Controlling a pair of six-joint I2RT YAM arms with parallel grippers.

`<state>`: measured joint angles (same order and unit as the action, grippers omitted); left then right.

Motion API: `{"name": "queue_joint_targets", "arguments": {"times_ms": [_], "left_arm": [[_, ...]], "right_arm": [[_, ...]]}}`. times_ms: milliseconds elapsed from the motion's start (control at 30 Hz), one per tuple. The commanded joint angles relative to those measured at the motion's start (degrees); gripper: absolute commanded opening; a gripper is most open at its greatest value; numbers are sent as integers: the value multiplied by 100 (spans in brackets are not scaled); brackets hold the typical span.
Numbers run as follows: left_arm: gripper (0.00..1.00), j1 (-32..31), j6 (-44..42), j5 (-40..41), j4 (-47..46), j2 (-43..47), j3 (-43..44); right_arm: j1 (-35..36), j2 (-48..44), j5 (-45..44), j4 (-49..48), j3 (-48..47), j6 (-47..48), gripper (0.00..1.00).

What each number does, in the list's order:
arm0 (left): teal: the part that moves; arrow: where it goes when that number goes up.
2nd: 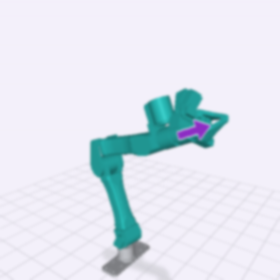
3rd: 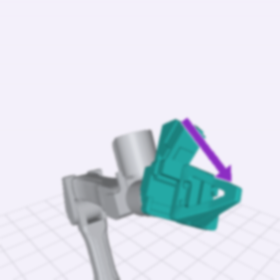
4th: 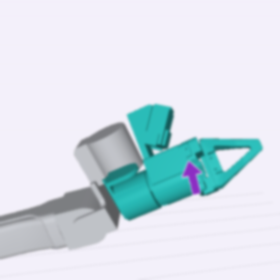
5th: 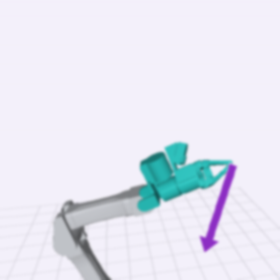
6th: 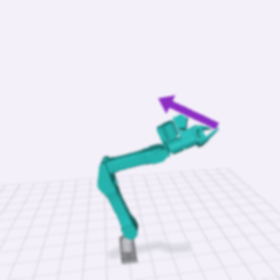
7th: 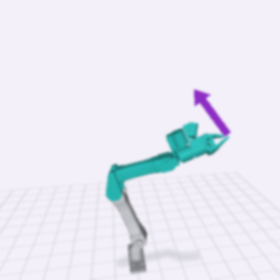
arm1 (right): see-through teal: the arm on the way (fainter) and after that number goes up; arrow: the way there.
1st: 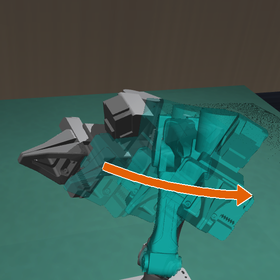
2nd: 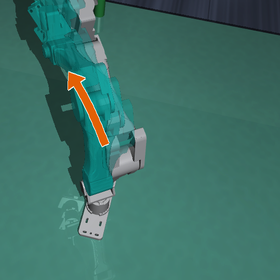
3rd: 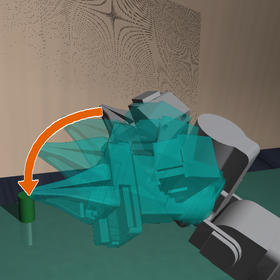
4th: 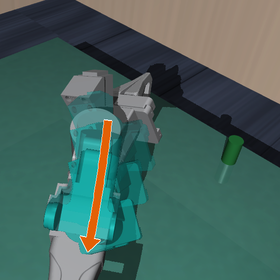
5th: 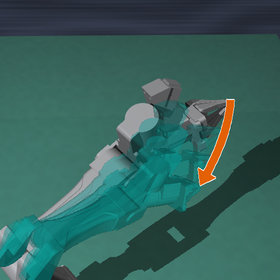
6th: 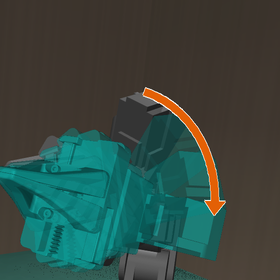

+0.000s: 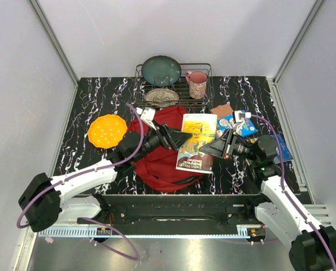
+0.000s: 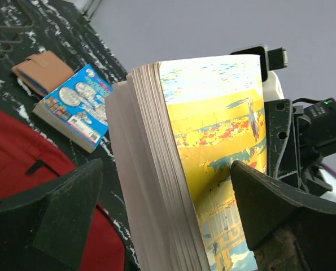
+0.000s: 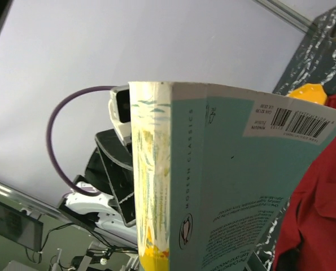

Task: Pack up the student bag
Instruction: Pick up the book from the center of the board.

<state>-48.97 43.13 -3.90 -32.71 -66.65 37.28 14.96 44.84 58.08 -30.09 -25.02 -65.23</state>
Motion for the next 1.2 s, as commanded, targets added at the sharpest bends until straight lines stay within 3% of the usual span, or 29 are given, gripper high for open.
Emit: {"name": "queue_joint_targets", "arguments": {"times_ms": [0, 167, 400, 600, 700, 767, 800, 867, 900, 933, 1000, 1033, 1167], "left_arm": [[99, 142, 300, -382, -963, -137, -150], [99, 300, 687, -962, -1957, -243, -396], [99, 371, 1029, -1464, -2643, -550, -362], [99, 397, 1338, -1851, -3400, -770, -335], [75, 406, 1251, -1807, -3304, -666, -387], [41, 406, 1145, -1633, -2972, -542, -423], [29, 406, 1005, -1579, -2813, -403, -423], [9, 406, 855, -1448, -2357, -279, -406], [3, 406, 750, -1395, -2215, -182, -371], [0, 406, 714, -1359, -2109, -129, -370], [0, 397, 670, -1096, -1872, 28, -449], [0, 406, 670, -965, -1775, 108, -484], [0, 406, 705, -18, -1467, 582, -826]], "right_arm": [[51, -72, 282, -1658, -91, -657, 0], [60, 69, 300, -1869, -47, -771, 0], [95, 341, 317, -2650, 23, -1070, 0], [112, 535, 344, -2364, 32, -939, 0], [112, 465, 318, -1339, -56, -404, 0], [112, 333, 239, -494, -231, 350, 0], [112, 280, 108, 389, -310, 614, 0], [121, 192, -42, 1124, -530, 1274, 3], [121, 192, -165, 1658, -600, 1450, 6], [112, 244, -209, 1820, -705, 1652, 23], [121, 297, -384, 2006, -768, 1689, 41], [121, 332, -455, 1981, -777, 1620, 60], [121, 254, -1078, 1804, -566, 1303, 83]]}}
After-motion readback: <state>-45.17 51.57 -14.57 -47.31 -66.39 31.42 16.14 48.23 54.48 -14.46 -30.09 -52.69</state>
